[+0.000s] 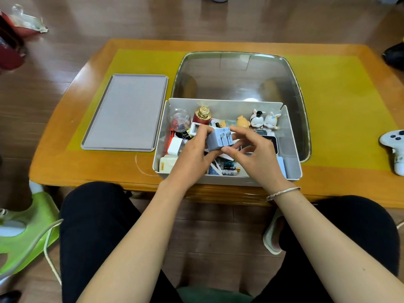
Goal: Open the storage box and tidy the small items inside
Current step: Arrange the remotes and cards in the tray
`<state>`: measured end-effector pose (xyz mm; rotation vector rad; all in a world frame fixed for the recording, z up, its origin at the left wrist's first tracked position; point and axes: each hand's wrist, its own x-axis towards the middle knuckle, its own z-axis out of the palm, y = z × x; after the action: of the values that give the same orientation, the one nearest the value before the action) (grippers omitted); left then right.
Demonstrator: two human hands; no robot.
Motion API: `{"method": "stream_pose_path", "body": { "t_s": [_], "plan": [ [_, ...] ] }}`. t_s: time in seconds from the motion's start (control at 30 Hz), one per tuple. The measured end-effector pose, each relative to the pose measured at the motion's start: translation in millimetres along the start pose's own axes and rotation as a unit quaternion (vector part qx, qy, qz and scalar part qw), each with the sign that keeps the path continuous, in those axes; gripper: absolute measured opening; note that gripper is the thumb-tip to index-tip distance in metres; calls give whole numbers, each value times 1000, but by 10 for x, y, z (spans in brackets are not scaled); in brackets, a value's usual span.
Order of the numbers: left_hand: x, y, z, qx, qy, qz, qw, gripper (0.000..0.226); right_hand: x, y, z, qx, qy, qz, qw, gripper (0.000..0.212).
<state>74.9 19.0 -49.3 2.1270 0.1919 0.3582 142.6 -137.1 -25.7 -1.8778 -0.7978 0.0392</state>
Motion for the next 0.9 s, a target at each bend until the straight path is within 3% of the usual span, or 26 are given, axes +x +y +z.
{"method": "stream_pose_path", "body": {
  "t_s": [0.2,0.37,0.73,0.9],
  "plan": [
    [14,-13,14,17,-16,14,1000,40,8,-7,-13,-28,26,-52,998,46],
    [10,-24,18,43,-6,42,998,47,-10,76,-10,-76,4,-79,994,48],
    [-25,7,38,57,85,95,990,47,-12,176,13,-105,-10,-10,994,43],
    [-58,-4,59,51,87,109,989,50,9,191,59,-120,-20,21,992,45]
  ]
}}
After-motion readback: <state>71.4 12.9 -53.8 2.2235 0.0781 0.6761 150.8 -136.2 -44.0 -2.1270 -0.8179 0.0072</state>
